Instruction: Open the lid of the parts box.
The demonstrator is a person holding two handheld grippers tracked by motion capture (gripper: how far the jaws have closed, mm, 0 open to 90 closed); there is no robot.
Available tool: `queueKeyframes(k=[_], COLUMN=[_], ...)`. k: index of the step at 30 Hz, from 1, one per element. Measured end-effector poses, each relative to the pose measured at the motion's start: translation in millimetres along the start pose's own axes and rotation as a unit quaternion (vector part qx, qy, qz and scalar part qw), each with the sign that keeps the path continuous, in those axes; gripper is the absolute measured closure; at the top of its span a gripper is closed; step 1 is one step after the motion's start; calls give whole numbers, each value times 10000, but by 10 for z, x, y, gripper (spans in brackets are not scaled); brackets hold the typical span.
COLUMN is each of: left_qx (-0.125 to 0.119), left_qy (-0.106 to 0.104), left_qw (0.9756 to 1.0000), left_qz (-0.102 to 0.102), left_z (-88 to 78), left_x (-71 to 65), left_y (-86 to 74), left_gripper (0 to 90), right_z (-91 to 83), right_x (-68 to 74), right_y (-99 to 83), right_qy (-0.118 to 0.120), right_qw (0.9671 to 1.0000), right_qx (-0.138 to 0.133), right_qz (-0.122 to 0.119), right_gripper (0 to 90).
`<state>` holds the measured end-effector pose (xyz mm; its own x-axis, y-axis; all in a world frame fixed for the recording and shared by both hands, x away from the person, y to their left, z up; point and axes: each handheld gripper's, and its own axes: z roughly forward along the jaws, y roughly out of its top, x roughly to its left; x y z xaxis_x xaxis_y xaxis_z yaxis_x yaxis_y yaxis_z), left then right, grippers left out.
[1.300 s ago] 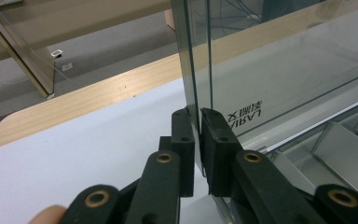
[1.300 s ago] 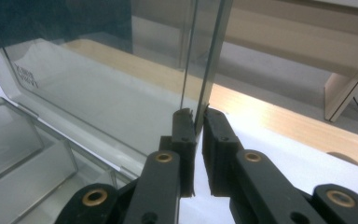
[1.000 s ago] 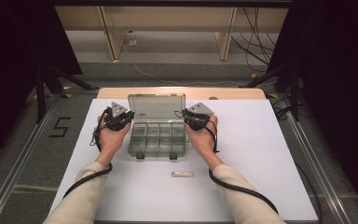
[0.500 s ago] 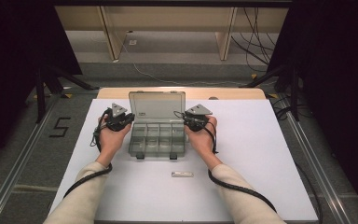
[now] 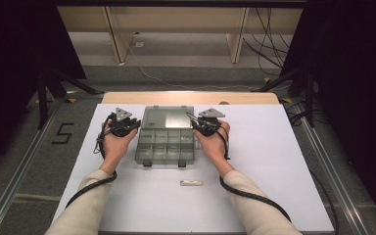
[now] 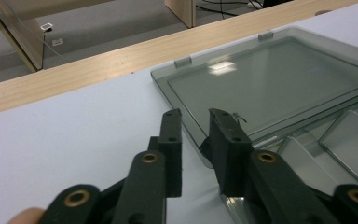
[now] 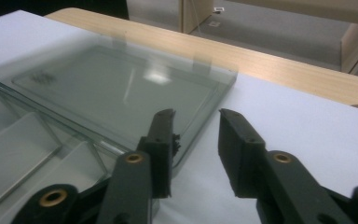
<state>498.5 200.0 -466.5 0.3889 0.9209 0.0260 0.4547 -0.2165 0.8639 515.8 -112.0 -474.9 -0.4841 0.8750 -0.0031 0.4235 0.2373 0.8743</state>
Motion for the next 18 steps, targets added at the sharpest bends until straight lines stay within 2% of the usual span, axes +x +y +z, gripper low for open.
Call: queueKeyframes(k=[1, 3, 5, 7, 10, 11, 12, 13, 15, 18], left_qx=[13, 31, 37, 44, 7, -16, -14, -6, -5, 57], left_qy=[-36, -184, -275, -382, -549, -605, -659, -757, -812, -828], left_qw=[10000, 9998, 9996, 9991, 9981, 9975, 9969, 9961, 9960, 9964], left_qz=[-32, -102, -73, -152, -271, -351, -423, -444, -385, -152], left_z=[-15, -48, -114, -197, -341, -388, -430, -477, -575, -707], left_x=[-2, -11, -28, -43, -64, -77, -91, -100, -140, -222], left_y=[15, 46, 82, 113, 132, 124, 111, 93, 41, -64], left_gripper=[696, 592, 476, 335, 170, 133, 107, 72, 37, 6], right_z=[-23, -71, -138, -214, -358, -418, -465, -531, -660, -835], right_x=[-9, -34, -59, -86, -116, -122, -137, -140, -146, -117], right_y=[18, 38, 59, 65, 57, 58, 51, 46, 24, -48], right_qy=[80, 204, 481, 771, 999, 1062, 1151, 1207, 1330, 1508], right_qw=[9999, 9998, 9988, 9969, 9947, 9940, 9928, 9921, 9902, 9872], right_qx=[43, -53, -8, 89, 132, 147, 52, 68, 52, 82], right_qz=[44, 15, 39, -83, -183, -222, -330, -327, -428, -518], right_gripper=[609, 543, 463, 388, 308, 292, 280, 274, 266, 263])
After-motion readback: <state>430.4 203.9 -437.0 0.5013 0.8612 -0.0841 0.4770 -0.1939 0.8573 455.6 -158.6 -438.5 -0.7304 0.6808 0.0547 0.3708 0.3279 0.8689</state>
